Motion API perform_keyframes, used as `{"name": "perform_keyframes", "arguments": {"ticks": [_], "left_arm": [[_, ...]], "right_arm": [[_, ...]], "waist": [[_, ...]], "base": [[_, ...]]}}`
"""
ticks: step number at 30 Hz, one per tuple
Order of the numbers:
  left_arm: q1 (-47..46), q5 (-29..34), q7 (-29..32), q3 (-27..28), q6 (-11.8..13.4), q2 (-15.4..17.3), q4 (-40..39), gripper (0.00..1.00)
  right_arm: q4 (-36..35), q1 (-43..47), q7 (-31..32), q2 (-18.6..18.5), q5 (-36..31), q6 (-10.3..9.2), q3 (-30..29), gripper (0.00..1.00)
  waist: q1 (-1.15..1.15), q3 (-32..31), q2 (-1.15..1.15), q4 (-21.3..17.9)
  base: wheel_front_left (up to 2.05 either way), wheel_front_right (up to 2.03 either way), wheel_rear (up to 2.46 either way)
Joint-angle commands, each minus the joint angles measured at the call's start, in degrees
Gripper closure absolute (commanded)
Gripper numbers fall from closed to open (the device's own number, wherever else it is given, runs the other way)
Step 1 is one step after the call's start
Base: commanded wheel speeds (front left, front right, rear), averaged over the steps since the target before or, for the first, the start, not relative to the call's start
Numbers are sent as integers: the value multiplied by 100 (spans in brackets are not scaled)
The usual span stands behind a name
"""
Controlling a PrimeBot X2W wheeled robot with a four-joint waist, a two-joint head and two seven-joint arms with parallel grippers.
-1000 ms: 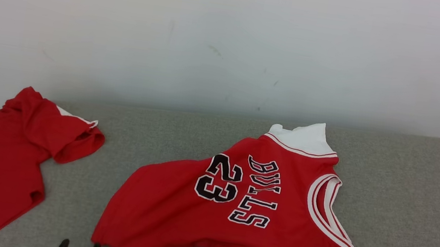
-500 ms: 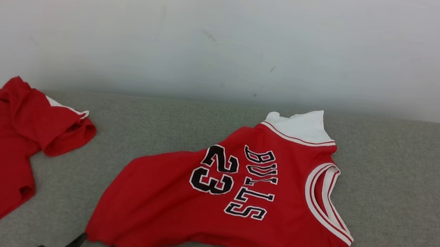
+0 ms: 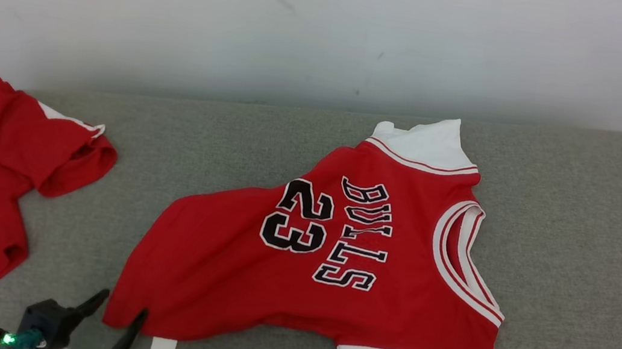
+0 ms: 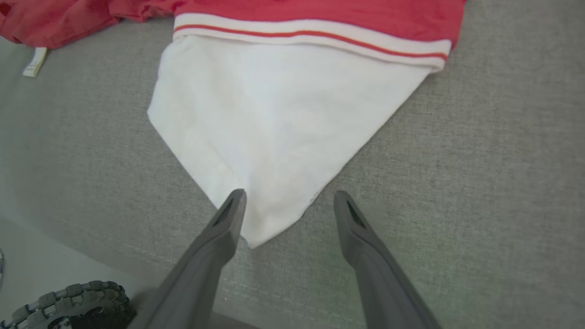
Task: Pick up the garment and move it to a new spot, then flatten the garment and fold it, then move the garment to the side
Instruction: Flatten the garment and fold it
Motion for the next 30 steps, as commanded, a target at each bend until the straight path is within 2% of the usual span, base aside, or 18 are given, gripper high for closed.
{"name": "perform_keyframes", "arguments": {"ticks": [1,7,17,23,30], "left_arm": [[-78,-37,-28,38,11,25,55,0],[-367,-211,7,-8,11,-22,409,0],[-724,-624,67,-343,10,124,885,0],[-897,-952,120,-697,10,171,985,0],[-1009,-1509,245,-1377,-17,178,882,0]], "right_arm": [[43,-68,-30,22,2,-15,19,0],[261,-321,-96,118,0,-15,149,0],[527,-753,-117,276,44,-14,402,0],[643,-1012,-161,355,123,0,602,0],[787,-1214,-266,391,275,9,821,0]], "waist": [[0,82,0,32],[0,321,0,118],[0,630,0,173],[0,752,0,156],[0,818,0,138]], "base": [[0,0,0],[0,0,0],[0,0,0],[0,0,0],[0,0,0]]}}
